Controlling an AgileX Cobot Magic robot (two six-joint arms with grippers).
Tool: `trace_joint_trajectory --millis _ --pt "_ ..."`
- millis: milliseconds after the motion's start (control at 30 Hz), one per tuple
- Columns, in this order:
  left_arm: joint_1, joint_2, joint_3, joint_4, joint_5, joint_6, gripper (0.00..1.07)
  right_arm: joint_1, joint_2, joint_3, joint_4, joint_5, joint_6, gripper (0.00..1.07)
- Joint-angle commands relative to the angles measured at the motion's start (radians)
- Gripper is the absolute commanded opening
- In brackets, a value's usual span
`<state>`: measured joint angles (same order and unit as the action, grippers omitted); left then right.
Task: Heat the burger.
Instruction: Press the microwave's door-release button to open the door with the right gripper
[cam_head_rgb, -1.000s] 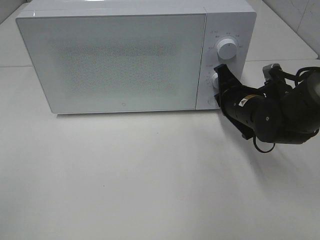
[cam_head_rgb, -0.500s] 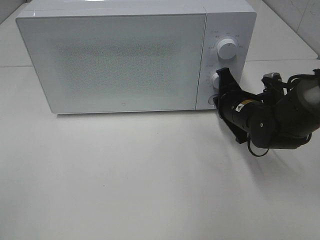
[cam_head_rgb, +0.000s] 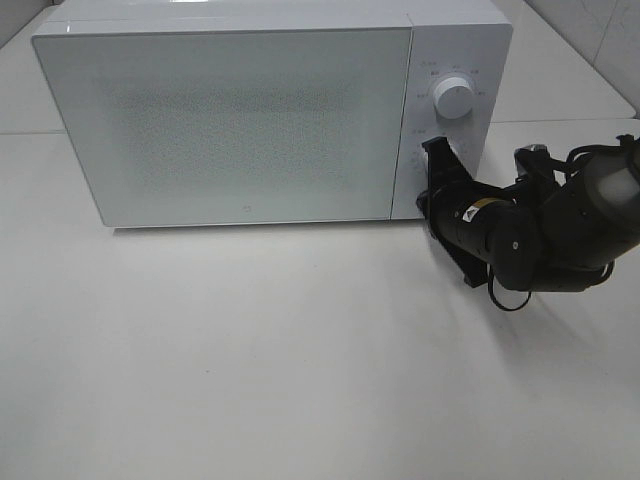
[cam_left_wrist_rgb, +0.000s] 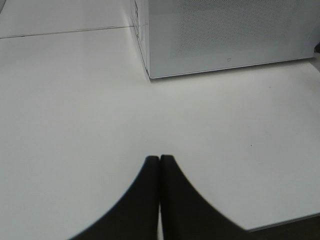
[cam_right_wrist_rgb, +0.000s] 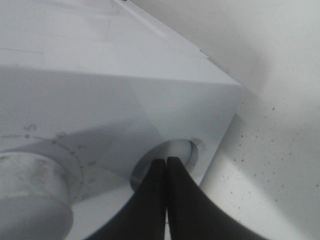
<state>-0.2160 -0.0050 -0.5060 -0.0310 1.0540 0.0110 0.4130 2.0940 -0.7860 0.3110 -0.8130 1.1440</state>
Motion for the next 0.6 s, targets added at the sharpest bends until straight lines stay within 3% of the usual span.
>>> trace_joint_trajectory --millis 33,600 --pt "-0.001 -0.005 0.002 -0.002 -0.013 0.002 0.0 -0.008 -0.008 -0.061 -0.004 -0.117 -0.017 0.0" --pt "-0.001 -0.005 0.002 -0.002 -0.013 0.002 0.0 -0.008 -0.008 -0.138 0.0 -0.126 -0.037 0.0"
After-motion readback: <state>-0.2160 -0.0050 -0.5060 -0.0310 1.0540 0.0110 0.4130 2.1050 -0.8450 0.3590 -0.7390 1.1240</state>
